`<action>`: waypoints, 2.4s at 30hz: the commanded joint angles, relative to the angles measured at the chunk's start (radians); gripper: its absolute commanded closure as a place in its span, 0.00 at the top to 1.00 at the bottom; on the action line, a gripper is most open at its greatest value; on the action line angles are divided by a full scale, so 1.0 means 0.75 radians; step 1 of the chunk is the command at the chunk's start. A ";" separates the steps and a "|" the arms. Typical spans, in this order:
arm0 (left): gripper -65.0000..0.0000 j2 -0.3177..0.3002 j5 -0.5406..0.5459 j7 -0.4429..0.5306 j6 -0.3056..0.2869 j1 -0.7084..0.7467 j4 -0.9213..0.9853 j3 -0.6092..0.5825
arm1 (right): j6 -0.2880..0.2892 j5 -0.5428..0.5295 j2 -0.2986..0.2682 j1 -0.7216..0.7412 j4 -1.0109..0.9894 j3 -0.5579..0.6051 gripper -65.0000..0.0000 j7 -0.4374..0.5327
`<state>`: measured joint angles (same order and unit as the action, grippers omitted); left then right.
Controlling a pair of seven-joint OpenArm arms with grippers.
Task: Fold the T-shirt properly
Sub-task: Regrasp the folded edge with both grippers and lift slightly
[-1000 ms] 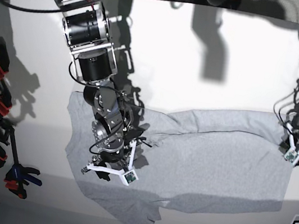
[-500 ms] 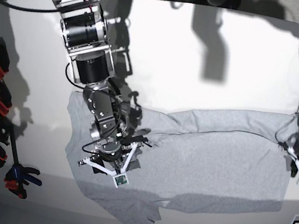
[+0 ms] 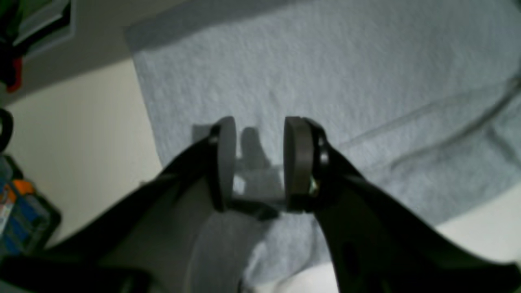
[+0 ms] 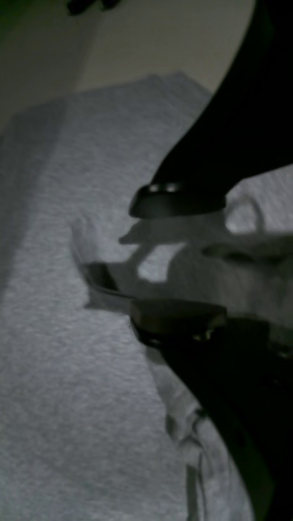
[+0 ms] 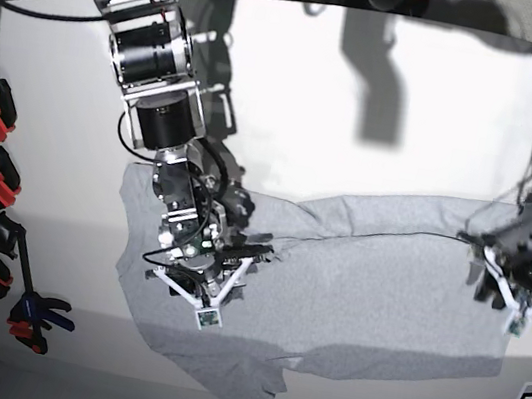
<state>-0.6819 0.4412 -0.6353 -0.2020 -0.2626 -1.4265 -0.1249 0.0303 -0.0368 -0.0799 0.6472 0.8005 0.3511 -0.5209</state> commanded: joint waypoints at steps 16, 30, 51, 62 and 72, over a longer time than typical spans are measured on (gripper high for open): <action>0.28 0.211 0.138 0.029 0.184 0.145 0.048 0.322 | 0.409 -0.097 -0.004 -0.266 0.391 -0.485 0.45 0.015; 0.28 0.212 0.152 0.141 0.083 0.083 0.400 0.322 | 0.367 0.007 -0.004 -0.440 0.488 -0.486 0.45 0.096; 0.28 0.212 0.147 0.141 0.078 0.089 0.401 0.322 | 0.358 0.010 -0.004 -0.451 0.488 -0.485 0.45 0.081; 0.28 0.214 0.146 0.141 0.078 0.088 0.401 0.322 | 0.358 0.010 -0.004 -0.451 0.488 -0.485 0.45 0.081; 0.28 0.278 0.146 0.151 0.078 0.088 0.401 0.322 | 0.358 0.010 -0.004 -0.451 0.488 -0.485 0.45 0.081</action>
<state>-0.4576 0.5461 -0.5461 -0.1360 -0.1749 -1.1122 0.1108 0.3058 -0.0231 -0.0807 0.2817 1.1469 -0.0097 -0.4808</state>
